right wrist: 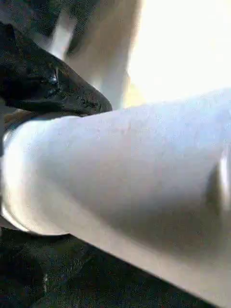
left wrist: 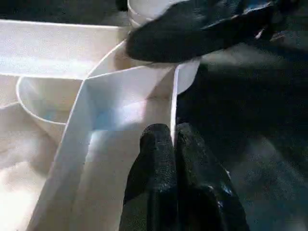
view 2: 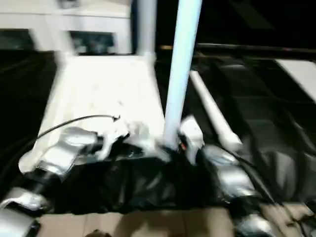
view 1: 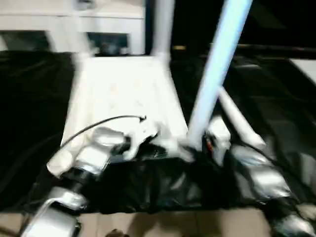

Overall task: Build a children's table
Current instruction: Rotate leg to tighten

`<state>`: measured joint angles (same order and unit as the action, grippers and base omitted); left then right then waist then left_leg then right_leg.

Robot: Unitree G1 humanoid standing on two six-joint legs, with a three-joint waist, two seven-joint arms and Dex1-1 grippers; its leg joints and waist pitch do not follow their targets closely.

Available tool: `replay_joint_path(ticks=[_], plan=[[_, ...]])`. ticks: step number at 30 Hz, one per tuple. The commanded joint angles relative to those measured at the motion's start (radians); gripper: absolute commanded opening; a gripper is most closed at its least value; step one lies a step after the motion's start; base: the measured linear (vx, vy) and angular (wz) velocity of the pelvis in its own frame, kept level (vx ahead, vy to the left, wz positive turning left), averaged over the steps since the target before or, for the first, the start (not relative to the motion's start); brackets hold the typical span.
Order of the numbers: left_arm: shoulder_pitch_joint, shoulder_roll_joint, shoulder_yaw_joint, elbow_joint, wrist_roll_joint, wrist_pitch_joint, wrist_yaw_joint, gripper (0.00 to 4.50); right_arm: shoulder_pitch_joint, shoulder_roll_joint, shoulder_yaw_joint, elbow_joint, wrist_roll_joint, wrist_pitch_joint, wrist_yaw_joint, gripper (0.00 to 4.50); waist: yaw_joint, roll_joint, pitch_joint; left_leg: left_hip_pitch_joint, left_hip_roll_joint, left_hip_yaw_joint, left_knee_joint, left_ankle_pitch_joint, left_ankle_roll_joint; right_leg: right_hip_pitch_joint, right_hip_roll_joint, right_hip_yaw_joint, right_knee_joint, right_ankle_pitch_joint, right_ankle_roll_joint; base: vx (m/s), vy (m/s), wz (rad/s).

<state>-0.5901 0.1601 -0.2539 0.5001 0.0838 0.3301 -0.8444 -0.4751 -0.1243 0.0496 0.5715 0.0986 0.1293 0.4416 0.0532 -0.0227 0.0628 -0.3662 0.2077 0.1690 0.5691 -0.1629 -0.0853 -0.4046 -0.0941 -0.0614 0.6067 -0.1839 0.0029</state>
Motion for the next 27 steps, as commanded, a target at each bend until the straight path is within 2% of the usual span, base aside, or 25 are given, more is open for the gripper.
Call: replay_joint_path(ticks=[1, 2, 3, 5, 7, 9, 14, 15, 16, 18, 20, 21, 26, 27], plan=[[-0.025, -0.091, 0.016, -0.046, -0.037, -0.008, 0.104, 0.00, -0.015, 0.086, 0.055, 0.093, -0.048, 0.013, -0.099, 2.72, 0.004, -0.009, -0.051, 0.005, 0.009, -0.002, -0.071, -0.327, -0.008, 0.032, -0.044, 0.031, -0.106, -0.486, -0.113, 0.000, 0.000, 0.00], [-0.025, -0.091, 0.016, -0.046, -0.037, -0.008, 0.104, 0.00, -0.015, 0.086, 0.055, 0.093, -0.048, 0.013, -0.099, 2.72, 0.003, -0.008, -0.053, 0.004, 0.008, -0.001, -0.071, -0.319, -0.002, 0.031, -0.042, 0.032, -0.103, -0.459, -0.117, 0.000, 0.000, 0.00], [-0.014, -0.095, -0.012, -0.053, -0.017, -0.024, 0.095, 0.00, -0.022, 0.095, 0.063, 0.105, -0.060, -0.011, -0.086, 2.72, 0.005, -0.011, -0.056, 0.000, 0.009, 0.000, -0.071, -0.298, 0.008, 0.036, -0.041, 0.032, -0.098, -0.417, -0.119, 0.000, 0.000, 0.00], [-0.002, -0.102, -0.028, -0.064, -0.018, -0.023, 0.076, 0.00, -0.023, 0.101, 0.064, 0.110, -0.054, -0.036, -0.055, 3.28, 0.009, -0.009, -0.057, -0.001, 0.010, 0.003, -0.068, -0.272, 0.021, 0.037, -0.039, 0.034, -0.092, -0.346, -0.133, 0.000, 0.000, 0.00], [0.004, -0.105, -0.033, -0.076, -0.019, -0.013, 0.069, 0.00, -0.022, 0.108, 0.048, 0.103, -0.024, -0.036, -0.013, 3.52, 0.010, -0.009, -0.058, -0.005, 0.011, 0.005, -0.068, -0.234, 0.034, 0.043, -0.036, 0.035, -0.082, -0.256, -0.160, 0.000, 0.000, 0.00], [0.015, -0.091, -0.046, -0.098, -0.027, -0.014, 0.034, 0.00, -0.014, 0.091, 0.053, 0.078, -0.011, -0.044, 0.033, 3.76, 0.011, -0.009, -0.058, -0.005, 0.012, 0.007, -0.066, -0.228, 0.044, 0.046, -0.038, 0.035, -0.080, -0.232, -0.172, 0.000, 0.000, 0.00], [0.034, -0.041, -0.071, -0.130, -0.050, -0.034, -0.077, 0.00, 0.013, 0.024, 0.083, 0.024, -0.014, -0.079, 0.129, 3.90, 0.012, -0.007, -0.057, -0.001, 0.013, 0.008, -0.067, -0.236, 0.050, 0.045, -0.038, 0.036, -0.083, -0.246, -0.179, 0.000, 0.000, 0.00], [0.040, -0.020, -0.080, -0.140, -0.060, -0.038, -0.124, 0.00, 0.029, -0.006, 0.095, 0.000, -0.009, -0.086, 0.185, 3.90, 0.015, -0.006, -0.060, -0.001, 0.013, 0.009, -0.064, -0.214, 0.059, 0.048, -0.036, 0.037, -0.077, -0.192, -0.193, 0.000, 0.000, 0.00], [0.044, -0.006, -0.086, -0.147, -0.065, -0.040, -0.151, 0.00, 0.040, -0.027, 0.104, -0.016, -0.008, -0.091, 0.224, 3.90, 0.015, -0.003, -0.058, -0.001, 0.014, 0.009, -0.065, -0.215, 0.063, 0.047, -0.036, 0.036, -0.076, -0.178, -0.203, 0.000, 0.000, 0.00], [0.049, 0.011, -0.089, -0.152, -0.071, -0.055, -0.185, 0.00, 0.057, -0.056, 0.117, -0.042, -0.006, -0.098, 0.282, 3.90, 0.020, -0.003, -0.056, 0.001, 0.015, 0.010, -0.065, -0.229, 0.066, 0.047, -0.035, 0.037, -0.077, -0.185, -0.206, 0.000, 0.000, 0.00], [0.054, 0.042, -0.089, -0.151, -0.081, -0.074, -0.241, 0.00, 0.093, -0.115, 0.133, -0.103, 0.015, -0.097, 0.402, 3.90, 0.024, 0.000, -0.057, 0.001, 0.016, 0.009, -0.066, -0.239, 0.066, 0.050, -0.036, 0.036, -0.079, -0.196, -0.202, 0.000, 0.000, 0.00], [0.055, 0.061, -0.083, -0.150, -0.095, -0.075, -0.283, 0.00, 0.116, -0.153, 0.137, -0.144, 0.040, -0.086, 0.485, 3.90, 0.030, -0.002, -0.057, 0.004, 0.017, 0.010, -0.066, -0.240, 0.071, 0.049, -0.036, 0.038, -0.079, -0.192, -0.203, 0.000, 0.000, 0.00], [0.051, 0.102, -0.081, -0.151, -0.115, -0.077, -0.363, 0.00, 0.150, -0.222, 0.157, -0.216, 0.082, -0.059, 0.616, 3.90, 0.038, -0.003, -0.056, 0.006, 0.019, 0.010, -0.067, -0.244, 0.071, 0.047, -0.038, 0.039, -0.079, -0.204, -0.215, 0.000, 0.000, 0.00], [0.048, 0.113, -0.082, -0.146, -0.119, -0.081, -0.384, 0.00, 0.156, -0.236, 0.163, -0.228, 0.090, -0.051, 0.643, 3.63, 0.038, -0.004, -0.055, 0.003, 0.019, 0.009, -0.068, -0.243, 0.071, 0.049, -0.038, 0.038, -0.078, -0.209, -0.213, 0.000, 0.000, 0.00]])
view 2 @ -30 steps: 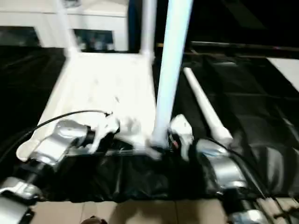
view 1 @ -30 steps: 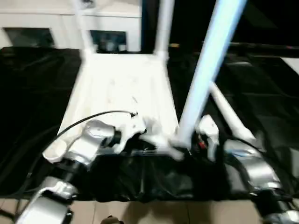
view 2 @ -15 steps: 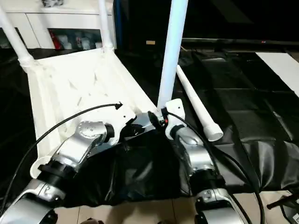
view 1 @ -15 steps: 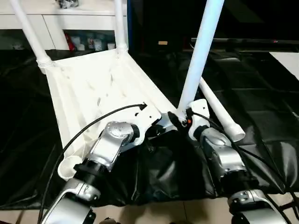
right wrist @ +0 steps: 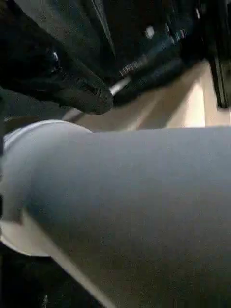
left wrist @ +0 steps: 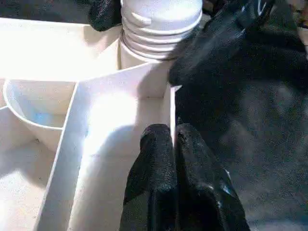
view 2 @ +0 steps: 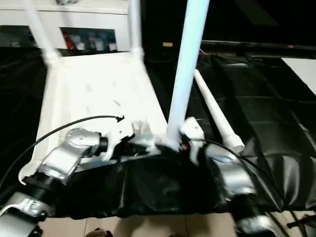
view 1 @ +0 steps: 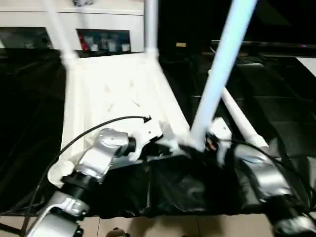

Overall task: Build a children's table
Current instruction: Rotate leg to tighten

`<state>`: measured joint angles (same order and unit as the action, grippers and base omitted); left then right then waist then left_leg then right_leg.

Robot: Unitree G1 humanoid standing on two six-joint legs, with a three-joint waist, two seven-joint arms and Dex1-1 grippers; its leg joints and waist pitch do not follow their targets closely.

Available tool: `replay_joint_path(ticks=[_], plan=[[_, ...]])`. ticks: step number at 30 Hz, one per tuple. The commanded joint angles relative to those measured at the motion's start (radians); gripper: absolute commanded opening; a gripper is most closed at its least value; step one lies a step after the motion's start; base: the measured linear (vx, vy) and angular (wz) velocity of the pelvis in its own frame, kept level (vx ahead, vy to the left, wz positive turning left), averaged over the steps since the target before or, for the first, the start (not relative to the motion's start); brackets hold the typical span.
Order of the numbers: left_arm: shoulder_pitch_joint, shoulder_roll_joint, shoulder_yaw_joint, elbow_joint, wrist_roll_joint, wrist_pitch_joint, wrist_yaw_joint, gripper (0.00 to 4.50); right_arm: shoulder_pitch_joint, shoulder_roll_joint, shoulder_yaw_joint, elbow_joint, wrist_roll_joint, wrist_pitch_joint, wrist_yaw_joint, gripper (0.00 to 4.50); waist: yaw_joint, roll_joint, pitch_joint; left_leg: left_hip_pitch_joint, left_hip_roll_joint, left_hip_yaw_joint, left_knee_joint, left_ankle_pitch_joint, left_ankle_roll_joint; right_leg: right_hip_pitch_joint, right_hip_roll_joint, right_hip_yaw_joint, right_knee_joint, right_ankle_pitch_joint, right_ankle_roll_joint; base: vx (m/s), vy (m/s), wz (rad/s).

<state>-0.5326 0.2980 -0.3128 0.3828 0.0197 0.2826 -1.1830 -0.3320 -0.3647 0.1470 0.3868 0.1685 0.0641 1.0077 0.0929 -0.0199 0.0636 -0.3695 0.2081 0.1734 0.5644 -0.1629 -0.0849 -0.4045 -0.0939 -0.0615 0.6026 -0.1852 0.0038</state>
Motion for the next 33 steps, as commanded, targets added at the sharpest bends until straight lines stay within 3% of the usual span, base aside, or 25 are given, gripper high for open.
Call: replay_joint_path(ticks=[1, 5, 10, 14, 17, 19, 21, 26, 30, 33], plan=[[-0.012, -0.021, -0.022, -0.026, -0.056, -0.036, -0.054, 0.00, 0.016, -0.001, 0.068, -0.050, 0.024, 0.017, 0.088, 3.55, -0.001, -0.007, -0.057, 0.007, 0.018, 0.005, -0.062, -0.241, 0.071, 0.048, -0.039, 0.038, -0.074, -0.207, -0.214, 0.000, 0.000, 0.00], [-0.027, 0.007, -0.022, 0.003, -0.056, -0.055, -0.103, 0.00, 0.034, -0.029, 0.083, -0.090, 0.044, 0.052, 0.158, 3.37, 0.000, -0.005, -0.057, 0.007, 0.020, 0.004, -0.063, -0.236, 0.070, 0.049, -0.039, 0.038, -0.072, -0.197, -0.219, 0.000, 0.000, 0.00], [-0.032, 0.016, -0.025, 0.018, -0.056, -0.064, -0.126, 0.00, 0.046, -0.036, 0.098, -0.113, 0.040, 0.071, 0.174, 2.82, -0.001, -0.004, -0.057, 0.007, 0.019, 0.004, -0.062, -0.234, 0.062, 0.049, -0.040, 0.037, -0.072, -0.191, -0.226, 0.000, 0.000, 0.00], [-0.030, 0.011, -0.023, 0.019, -0.055, -0.068, -0.117, 0.00, 0.052, -0.023, 0.099, -0.111, 0.029, 0.071, 0.148, 2.77, 0.000, -0.005, -0.058, 0.007, 0.019, 0.004, -0.062, -0.227, 0.060, 0.050, -0.041, 0.037, -0.070, -0.186, -0.228, 0.000, 0.000, 0.00], [-0.022, -0.030, 0.009, 0.004, -0.050, -0.046, -0.013, 0.00, 0.024, 0.062, 0.058, -0.027, -0.023, 0.064, -0.043, 2.74, -0.003, -0.005, -0.055, 0.006, 0.018, 0.003, -0.066, -0.248, 0.045, 0.047, -0.042, 0.036, -0.075, -0.234, -0.216, 0.000, 0.000, 0.00], [-0.017, -0.057, 0.025, -0.007, -0.034, -0.030, 0.065, 0.00, -0.003, 0.116, 0.035, 0.036, -0.056, 0.044, -0.173, 2.74, -0.012, -0.006, -0.053, 0.003, 0.016, 0.000, -0.070, -0.281, 0.021, 0.049, -0.044, 0.034, -0.081, -0.323, -0.191, 0.000, 0.000, 0.00], [-0.010, -0.081, 0.036, -0.019, -0.018, -0.013, 0.136, 0.00, -0.029, 0.164, 0.013, 0.090, -0.078, 0.036, -0.288, 2.73, -0.022, -0.004, -0.049, 0.009, 0.014, -0.005, -0.073, -0.328, -0.003, 0.041, -0.046, 0.032, -0.095, -0.435, -0.153, 0.000, 0.000, 0.00], [0.035, -0.165, 0.058, -0.087, 0.007, 0.067, 0.311, 0.00, -0.109, 0.305, -0.051, 0.228, -0.084, 0.063, -0.564, 2.73, -0.047, -0.005, -0.054, 0.003, 0.012, -0.010, -0.075, -0.334, -0.014, 0.042, -0.045, 0.028, -0.096, -0.463, -0.136, 0.000, 0.000, 0.00], [0.064, -0.208, 0.035, -0.124, 0.019, 0.099, 0.359, 0.00, -0.140, 0.356, -0.037, 0.283, -0.126, 0.028, -0.635, 2.73, -0.049, -0.007, -0.059, 0.006, 0.013, -0.002, -0.068, -0.296, 0.009, 0.036, -0.039, 0.035, -0.091, -0.358, -0.150, 0.000, 0.000, 0.00], [0.066, -0.211, 0.027, -0.130, 0.011, 0.111, 0.348, 0.00, -0.143, 0.359, -0.044, 0.278, -0.114, 0.009, -0.600, 3.43, -0.046, -0.003, -0.063, 0.001, 0.013, 0.001, -0.066, -0.245, 0.026, 0.044, -0.036, 0.035, -0.079, -0.250, -0.173, 0.000, 0.000, 0.00]])
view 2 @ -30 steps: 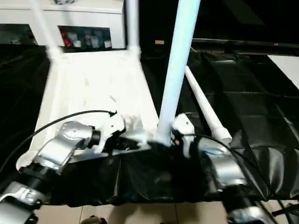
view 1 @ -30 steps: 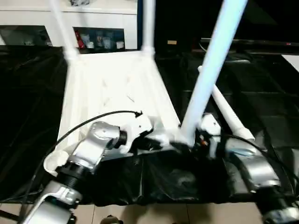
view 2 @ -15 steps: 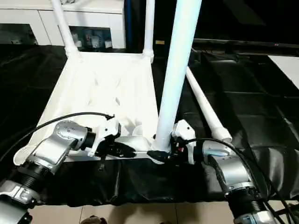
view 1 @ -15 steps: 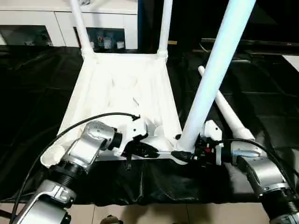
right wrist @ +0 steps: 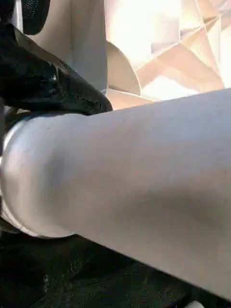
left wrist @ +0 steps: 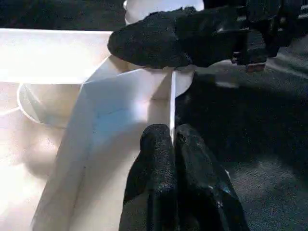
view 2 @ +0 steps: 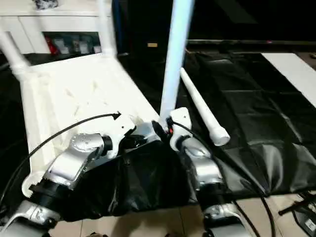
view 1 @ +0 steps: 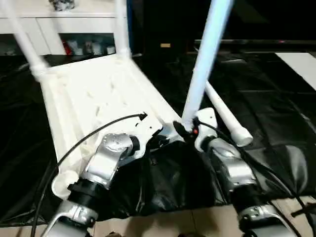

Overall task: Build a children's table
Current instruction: Rotate leg to tighten

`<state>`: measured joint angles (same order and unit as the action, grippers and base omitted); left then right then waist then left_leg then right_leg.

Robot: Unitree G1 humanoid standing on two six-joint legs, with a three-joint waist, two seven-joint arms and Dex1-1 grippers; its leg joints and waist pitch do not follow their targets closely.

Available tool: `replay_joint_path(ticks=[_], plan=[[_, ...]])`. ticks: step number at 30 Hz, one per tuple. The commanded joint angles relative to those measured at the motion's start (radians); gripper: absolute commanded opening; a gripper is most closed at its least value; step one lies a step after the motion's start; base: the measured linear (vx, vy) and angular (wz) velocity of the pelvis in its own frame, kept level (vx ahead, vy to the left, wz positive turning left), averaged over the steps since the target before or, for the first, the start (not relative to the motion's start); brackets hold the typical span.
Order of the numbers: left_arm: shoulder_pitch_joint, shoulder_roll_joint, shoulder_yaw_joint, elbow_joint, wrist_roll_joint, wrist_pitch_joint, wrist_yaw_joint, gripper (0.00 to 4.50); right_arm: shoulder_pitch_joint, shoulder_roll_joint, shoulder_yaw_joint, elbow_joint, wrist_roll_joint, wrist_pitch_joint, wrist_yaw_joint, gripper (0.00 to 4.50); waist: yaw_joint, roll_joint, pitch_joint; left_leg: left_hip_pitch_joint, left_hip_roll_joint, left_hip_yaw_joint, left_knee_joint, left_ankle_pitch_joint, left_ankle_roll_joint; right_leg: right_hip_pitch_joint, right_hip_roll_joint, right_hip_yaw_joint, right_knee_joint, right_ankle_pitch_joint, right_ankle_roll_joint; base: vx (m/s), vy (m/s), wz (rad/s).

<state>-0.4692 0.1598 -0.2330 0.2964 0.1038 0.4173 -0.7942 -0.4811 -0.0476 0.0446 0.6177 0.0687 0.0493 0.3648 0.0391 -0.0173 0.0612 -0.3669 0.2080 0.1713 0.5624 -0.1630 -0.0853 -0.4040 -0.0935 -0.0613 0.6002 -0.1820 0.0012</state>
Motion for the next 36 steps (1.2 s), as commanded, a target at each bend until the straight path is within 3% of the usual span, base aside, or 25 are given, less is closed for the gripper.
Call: replay_joint_path(ticks=[1, 5, 8, 11, 12, 18, 25, 36], plan=[[0.002, -0.071, -0.054, -0.043, -0.073, -0.019, -0.043, 0.00, 0.006, 0.042, 0.050, 0.045, -0.004, 0.026, 0.056, 3.46, 0.008, -0.007, -0.061, -0.003, 0.012, 0.004, -0.063, -0.236, 0.031, 0.045, -0.035, 0.035, -0.075, -0.234, -0.174, 0.000, 0.000, 0.00], [-0.005, -0.053, -0.057, -0.047, -0.086, -0.010, -0.087, 0.00, 0.008, -0.004, 0.054, 0.022, -0.006, -0.002, 0.101, 3.86, 0.016, -0.003, -0.065, 0.001, 0.013, 0.008, -0.057, -0.200, 0.049, 0.048, -0.035, 0.036, -0.069, -0.164, -0.201, 0.000, 0.000, 0.00], [-0.013, -0.028, -0.065, -0.045, -0.106, -0.008, -0.152, 0.00, 0.022, -0.052, 0.061, -0.015, 0.007, -0.014, 0.189, 3.86, 0.025, -0.004, -0.066, 0.002, 0.012, 0.010, -0.054, -0.180, 0.065, 0.050, -0.035, 0.037, -0.064, -0.115, -0.217, 0.000, 0.000, 0.00], [-0.020, -0.003, -0.072, -0.043, -0.118, -0.007, -0.206, 0.00, 0.040, -0.092, 0.076, -0.054, 0.024, -0.020, 0.279, 3.86, 0.029, -0.003, -0.063, 0.003, 0.013, 0.010, -0.055, -0.197, 0.072, 0.050, -0.036, 0.036, -0.067, -0.138, -0.219, 0.000, 0.000, 0.00], [-0.033, 0.039, -0.081, -0.033, -0.129, -0.013, -0.289, 0.00, 0.081, -0.161, 0.115, -0.128, 0.046, -0.015, 0.431, 3.86, 0.033, -0.004, -0.061, 0.006, 0.013, 0.010, -0.056, -0.212, 0.072, 0.051, -0.034, 0.035, -0.071, -0.166, -0.212, 0.000, 0.000, 0.00], [-0.061, 0.132, -0.111, 0.000, -0.127, -0.038, -0.443, 0.00, 0.148, -0.305, 0.182, -0.247, 0.084, 0.027, 0.703, 3.86, 0.050, -0.004, -0.059, 0.012, 0.017, 0.010, -0.056, -0.235, 0.076, 0.045, -0.034, 0.038, -0.072, -0.188, -0.216, 0.000, 0.000, 0.00], [-0.086, 0.180, -0.121, 0.033, -0.143, -0.078, -0.542, 0.00, 0.166, -0.374, 0.213, -0.317, 0.119, 0.079, 0.824, 3.86, 0.058, -0.004, -0.058, 0.010, 0.020, 0.007, -0.060, -0.242, 0.064, 0.047, -0.039, 0.038, -0.072, -0.224, -0.213, 0.000, 0.000, 0.00], [-0.096, 0.167, -0.108, 0.069, -0.144, -0.106, -0.520, 0.00, 0.178, -0.351, 0.216, -0.342, 0.118, 0.096, 0.810, 2.87, 0.061, -0.005, -0.060, 0.007, 0.019, 0.007, -0.057, -0.206, 0.064, 0.049, -0.040, 0.036, -0.066, -0.178, -0.225, 0.000, 0.000, 0.00]])
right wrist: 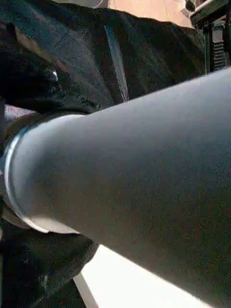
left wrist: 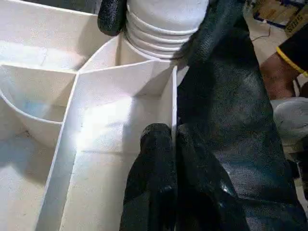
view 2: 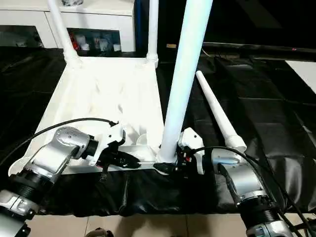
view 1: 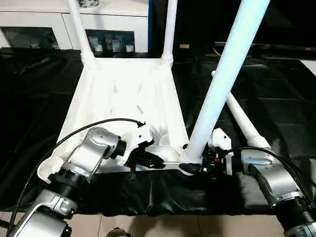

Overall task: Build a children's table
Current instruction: Rotate leg to tighten

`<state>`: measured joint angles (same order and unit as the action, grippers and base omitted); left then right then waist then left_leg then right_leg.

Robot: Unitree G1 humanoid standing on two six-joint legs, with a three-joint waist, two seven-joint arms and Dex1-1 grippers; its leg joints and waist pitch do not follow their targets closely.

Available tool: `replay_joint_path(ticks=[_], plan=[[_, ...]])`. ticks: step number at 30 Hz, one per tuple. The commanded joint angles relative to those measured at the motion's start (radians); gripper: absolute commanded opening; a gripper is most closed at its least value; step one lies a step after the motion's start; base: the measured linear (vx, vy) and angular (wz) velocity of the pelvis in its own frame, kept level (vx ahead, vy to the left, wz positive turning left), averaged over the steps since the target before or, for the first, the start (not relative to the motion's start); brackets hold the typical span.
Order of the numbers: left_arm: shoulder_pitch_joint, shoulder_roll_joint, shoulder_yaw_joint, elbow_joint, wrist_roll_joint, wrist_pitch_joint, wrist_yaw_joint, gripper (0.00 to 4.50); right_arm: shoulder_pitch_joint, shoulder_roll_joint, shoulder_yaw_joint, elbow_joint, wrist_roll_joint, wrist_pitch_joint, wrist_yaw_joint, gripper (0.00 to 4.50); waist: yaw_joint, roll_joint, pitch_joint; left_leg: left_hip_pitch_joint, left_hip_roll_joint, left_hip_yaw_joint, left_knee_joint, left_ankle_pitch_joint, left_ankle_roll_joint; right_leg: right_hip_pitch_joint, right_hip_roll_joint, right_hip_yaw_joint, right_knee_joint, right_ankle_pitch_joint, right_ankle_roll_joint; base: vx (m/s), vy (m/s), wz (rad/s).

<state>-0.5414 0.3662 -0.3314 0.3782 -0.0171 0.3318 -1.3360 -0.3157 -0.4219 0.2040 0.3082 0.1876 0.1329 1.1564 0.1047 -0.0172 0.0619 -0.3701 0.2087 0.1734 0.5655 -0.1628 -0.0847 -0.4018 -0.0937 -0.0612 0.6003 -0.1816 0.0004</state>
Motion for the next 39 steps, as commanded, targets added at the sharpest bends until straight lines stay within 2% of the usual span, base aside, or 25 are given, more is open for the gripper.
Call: replay_joint_path(ticks=[1, 3, 4, 6, 7, 8, 9, 10, 12, 14, 16, 17, 18, 19, 20, 23, 25, 28, 30, 33, 35, 36, 39], plan=[[-0.021, -0.049, -0.002, -0.014, -0.023, -0.021, 0.040, 0.00, 0.013, 0.033, 0.052, -0.027, -0.002, 0.008, 0.004, 2.81, -0.005, -0.006, -0.060, 0.010, 0.018, 0.005, -0.060, -0.207, 0.063, 0.047, -0.040, 0.036, -0.066, -0.180, -0.224, 0.000, 0.000, 0.00], [-0.019, -0.056, 0.003, -0.015, -0.023, -0.022, 0.053, 0.00, 0.014, 0.039, 0.050, -0.024, -0.003, 0.004, -0.006, 2.77, -0.004, -0.006, -0.058, 0.011, 0.018, 0.005, -0.062, -0.231, 0.055, 0.046, -0.041, 0.036, -0.071, -0.224, -0.215, 0.000, 0.000, 0.00], [-0.019, -0.070, 0.011, -0.014, -0.022, -0.015, 0.082, 0.00, 0.013, 0.053, 0.043, -0.018, 0.000, 0.013, -0.024, 2.77, -0.004, -0.010, -0.057, 0.011, 0.018, 0.005, -0.063, -0.237, 0.054, 0.045, -0.041, 0.036, -0.073, -0.239, -0.210, 0.000, 0.000, 0.00], [-0.016, -0.128, 0.037, -0.016, -0.001, 0.017, 0.224, 0.00, -0.009, 0.130, 0.017, 0.052, -0.045, 0.005, -0.190, 2.75, -0.008, -0.008, -0.052, 0.009, 0.018, 0.005, -0.067, -0.256, 0.035, 0.041, -0.042, 0.036, -0.079, -0.291, -0.197, 0.000, 0.000, 0.00], [-0.016, -0.135, 0.039, -0.017, 0.002, 0.022, 0.242, 0.00, -0.013, 0.141, 0.014, 0.063, -0.054, 0.001, -0.214, 2.74, -0.009, -0.008, -0.052, 0.010, 0.017, 0.003, -0.067, -0.271, 0.025, 0.041, -0.044, 0.034, -0.081, -0.324, -0.189, 0.000, 0.000, 0.00], [-0.016, -0.135, 0.039, -0.017, 0.002, 0.022, 0.242, 0.00, -0.013, 0.141, 0.014, 0.063, -0.054, 0.001, -0.214, 2.73, -0.013, -0.010, -0.053, 0.010, 0.015, -0.001, -0.069, -0.287, 0.013, 0.043, -0.045, 0.032, -0.085, -0.372, -0.169, 0.000, 0.000, 0.00], [-0.014, -0.180, 0.054, -0.031, 0.010, 0.051, 0.323, 0.00, -0.054, 0.208, -0.015, 0.152, -0.092, -0.004, -0.382, 2.73, -0.018, -0.013, -0.053, 0.010, 0.015, -0.001, -0.070, -0.289, 0.012, 0.042, -0.043, 0.033, -0.087, -0.380, -0.156, 0.000, 0.000, 0.00], [-0.013, -0.182, 0.054, -0.031, 0.010, 0.052, 0.327, 0.00, -0.056, 0.211, -0.017, 0.156, -0.094, -0.004, -0.391, 2.73, -0.022, -0.012, -0.053, 0.008, 0.016, -0.001, -0.071, -0.285, 0.006, 0.040, -0.044, 0.035, -0.084, -0.373, -0.158, 0.000, 0.000, 0.00], [-0.009, -0.234, 0.068, -0.053, 0.017, 0.087, 0.414, 0.00, -0.105, 0.283, -0.058, 0.245, -0.111, 0.012, -0.570, 2.72, -0.044, -0.013, -0.052, -0.003, 0.009, -0.008, -0.075, -0.298, -0.014, 0.047, -0.042, 0.027, -0.087, -0.429, -0.135, 0.000, 0.000, 0.00], [-0.003, -0.261, 0.066, -0.068, 0.021, 0.099, 0.448, 0.00, -0.128, 0.316, -0.073, 0.278, -0.108, 0.019, -0.630, 2.72, -0.053, -0.013, -0.053, 0.003, 0.009, -0.007, -0.072, -0.307, -0.010, 0.040, -0.043, 0.029, -0.094, -0.443, -0.126, 0.000, 0.000, 0.00], [0.010, -0.298, 0.051, -0.089, 0.034, 0.109, 0.483, 0.00, -0.152, 0.363, -0.086, 0.308, -0.123, 0.016, -0.699, 2.72, -0.056, -0.013, -0.054, 0.005, 0.011, -0.004, -0.068, -0.296, 0.004, 0.035, -0.041, 0.033, -0.093, -0.398, -0.140, 0.000, 0.000, 0.00], [0.017, -0.310, 0.041, -0.097, 0.036, 0.111, 0.487, 0.00, -0.157, 0.374, -0.076, 0.313, -0.144, -0.004, -0.709, 2.72, -0.056, -0.012, -0.055, 0.005, 0.010, -0.003, -0.068, -0.285, 0.011, 0.037, -0.039, 0.032, -0.091, -0.370, -0.145, 0.000, 0.000, 0.00], [0.021, -0.318, 0.030, -0.101, 0.039, 0.110, 0.488, 0.00, -0.159, 0.378, -0.060, 0.315, -0.166, -0.026, -0.710, 2.72, -0.055, -0.012, -0.057, 0.003, 0.012, -0.001, -0.066, -0.264, 0.018, 0.038, -0.039, 0.034, -0.086, -0.323, -0.155, 0.000, 0.000, 0.00], [0.022, -0.322, 0.019, -0.102, 0.041, 0.107, 0.485, 0.00, -0.160, 0.379, -0.054, 0.323, -0.173, -0.046, -0.699, 3.28, -0.055, -0.013, -0.057, 0.003, 0.011, 0.000, -0.066, -0.256, 0.022, 0.039, -0.038, 0.034, -0.085, -0.305, -0.160, 0.000, 0.000, 0.00], [0.020, -0.322, 0.018, -0.102, 0.042, 0.108, 0.485, 0.00, -0.162, 0.381, -0.061, 0.330, -0.169, -0.050, -0.697, 3.42, -0.054, -0.012, -0.058, 0.002, 0.011, 0.001, -0.065, -0.244, 0.029, 0.041, -0.036, 0.033, -0.081, -0.276, -0.166, 0.000, 0.000, 0.00], [0.015, -0.316, 0.024, -0.099, 0.036, 0.111, 0.487, 0.00, -0.158, 0.371, -0.071, 0.324, -0.146, -0.046, -0.663, 3.51, -0.050, -0.010, -0.060, 0.005, 0.012, 0.004, -0.061, -0.219, 0.043, 0.043, -0.035, 0.035, -0.075, -0.215, -0.187, 0.000, 0.000, 0.00], [0.012, -0.299, 0.024, -0.097, 0.035, 0.104, 0.470, 0.00, -0.154, 0.349, -0.065, 0.311, -0.149, -0.058, -0.649, 3.83, -0.048, -0.008, -0.060, 0.003, 0.012, 0.004, -0.062, -0.215, 0.047, 0.045, -0.034, 0.034, -0.073, -0.195, -0.193, 0.000, 0.000, 0.00], [0.009, -0.262, 0.023, -0.092, 0.029, 0.090, 0.416, 0.00, -0.140, 0.307, -0.063, 0.273, -0.140, -0.066, -0.572, 3.86, -0.044, -0.009, -0.060, 0.005, 0.012, 0.004, -0.062, -0.229, 0.047, 0.046, -0.036, 0.034, -0.075, -0.215, -0.192, 0.000, 0.000, 0.00], [0.008, -0.225, 0.018, -0.087, 0.022, 0.076, 0.355, 0.00, -0.116, 0.261, -0.049, 0.225, -0.117, -0.075, -0.457, 3.86, -0.040, -0.010, -0.060, 0.004, 0.011, 0.004, -0.061, -0.224, 0.059, 0.049, -0.035, 0.034, -0.075, -0.203, -0.188, 0.000, 0.000, 0.00], [0.007, -0.188, 0.010, -0.079, 0.016, 0.059, 0.292, 0.00, -0.086, 0.207, -0.027, 0.172, -0.095, -0.077, -0.338, 3.86, -0.039, -0.008, -0.061, 0.006, 0.014, 0.005, -0.059, -0.213, 0.071, 0.048, -0.034, 0.035, -0.069, -0.162, -0.204, 0.000, 0.000, 0.00], [0.007, -0.187, 0.010, -0.079, 0.016, 0.058, 0.290, 0.00, -0.085, 0.205, -0.026, 0.171, -0.094, -0.077, -0.334, 3.86, -0.038, -0.009, -0.060, 0.005, 0.014, 0.006, -0.059, -0.205, 0.074, 0.048, -0.034, 0.035, -0.068, -0.147, -0.220, 0.000, 0.000, 0.00], [-0.001, -0.146, 0.004, -0.063, 0.014, 0.043, 0.232, 0.00, -0.053, 0.141, -0.010, 0.104, -0.051, -0.049, -0.198, 3.86, -0.035, -0.010, -0.058, 0.008, 0.014, 0.005, -0.060, -0.217, 0.075, 0.049, -0.034, 0.034, -0.072, -0.172, -0.218, 0.000, 0.000, 0.00], [-0.013, -0.116, 0.003, -0.040, 0.012, 0.023, 0.187, 0.00, -0.027, 0.084, 0.007, 0.053, -0.022, -0.032, -0.088, 3.86, -0.025, -0.009, -0.059, 0.009, 0.017, 0.006, -0.059, -0.215, 0.089, 0.048, -0.035, 0.036, -0.070, -0.164, -0.219, 0.000, 0.000, 0.00]])
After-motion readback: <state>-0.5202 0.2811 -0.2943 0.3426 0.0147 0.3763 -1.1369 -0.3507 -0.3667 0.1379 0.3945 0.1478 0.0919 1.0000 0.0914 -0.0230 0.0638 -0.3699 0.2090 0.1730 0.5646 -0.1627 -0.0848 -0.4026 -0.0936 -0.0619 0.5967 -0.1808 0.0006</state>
